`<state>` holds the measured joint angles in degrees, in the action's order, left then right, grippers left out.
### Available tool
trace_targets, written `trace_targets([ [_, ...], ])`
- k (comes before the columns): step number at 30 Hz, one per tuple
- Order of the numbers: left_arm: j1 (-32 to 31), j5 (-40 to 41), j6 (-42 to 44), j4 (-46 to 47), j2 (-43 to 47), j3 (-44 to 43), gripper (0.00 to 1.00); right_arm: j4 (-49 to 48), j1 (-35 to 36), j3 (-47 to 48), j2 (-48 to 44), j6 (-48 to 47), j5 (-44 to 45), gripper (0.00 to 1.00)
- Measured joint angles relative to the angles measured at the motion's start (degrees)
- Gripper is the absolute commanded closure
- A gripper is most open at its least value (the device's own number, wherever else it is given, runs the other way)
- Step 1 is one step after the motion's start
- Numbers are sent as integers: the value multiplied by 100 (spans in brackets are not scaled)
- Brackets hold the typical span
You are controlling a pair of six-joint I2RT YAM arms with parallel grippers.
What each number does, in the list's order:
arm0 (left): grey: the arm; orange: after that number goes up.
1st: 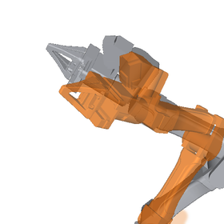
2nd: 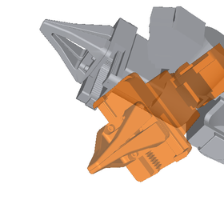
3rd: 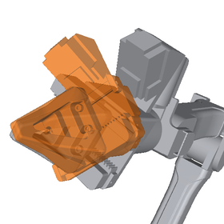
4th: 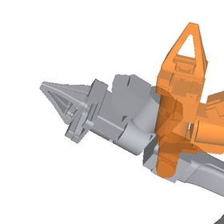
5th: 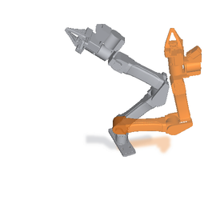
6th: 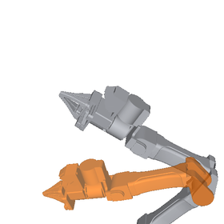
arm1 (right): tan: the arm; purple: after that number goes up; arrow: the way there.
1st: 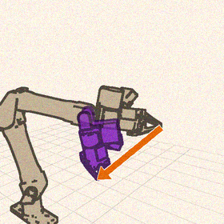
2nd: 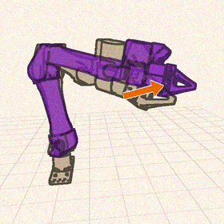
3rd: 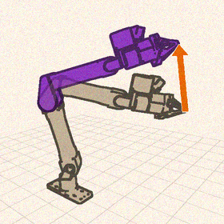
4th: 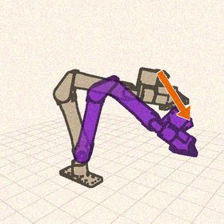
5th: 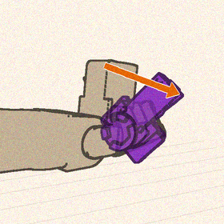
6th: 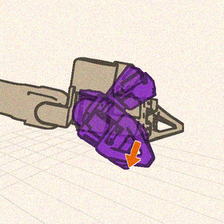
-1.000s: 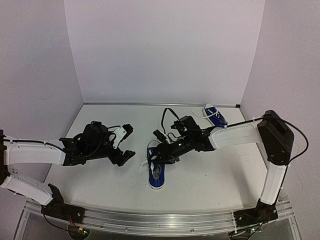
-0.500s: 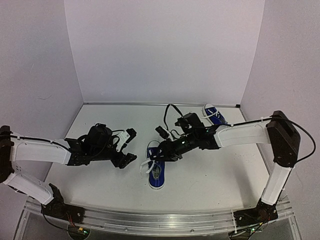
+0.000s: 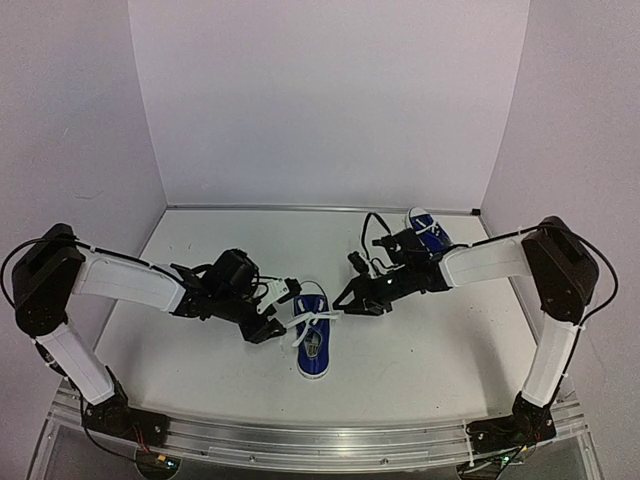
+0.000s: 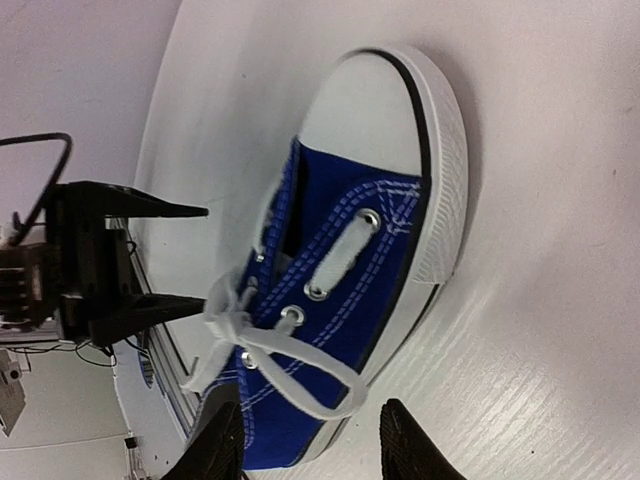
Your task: Tie the shoes
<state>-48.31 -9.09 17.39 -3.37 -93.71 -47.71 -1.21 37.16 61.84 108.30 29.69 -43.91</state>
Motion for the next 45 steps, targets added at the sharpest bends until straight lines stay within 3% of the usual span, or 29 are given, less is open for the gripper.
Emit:
trace_targets([
  [8,0,-190,251,-118,-609,-458,60,-24,23,58,378,6,-221,58],
  [17,0,-190,381,-175,-695,-572,77,-261,23,153,530,121,-463,54],
  [21,4,-187,385,-226,-699,-588,85,-402,23,220,604,186,-609,62],
  [27,48,-146,367,-276,-699,-594,95,-550,23,234,688,274,-731,86],
  [32,88,-8,365,-279,-699,-594,100,-626,23,193,685,327,-768,99],
  [45,209,230,357,-340,-536,-594,100,-802,27,-439,251,460,-469,100],
])
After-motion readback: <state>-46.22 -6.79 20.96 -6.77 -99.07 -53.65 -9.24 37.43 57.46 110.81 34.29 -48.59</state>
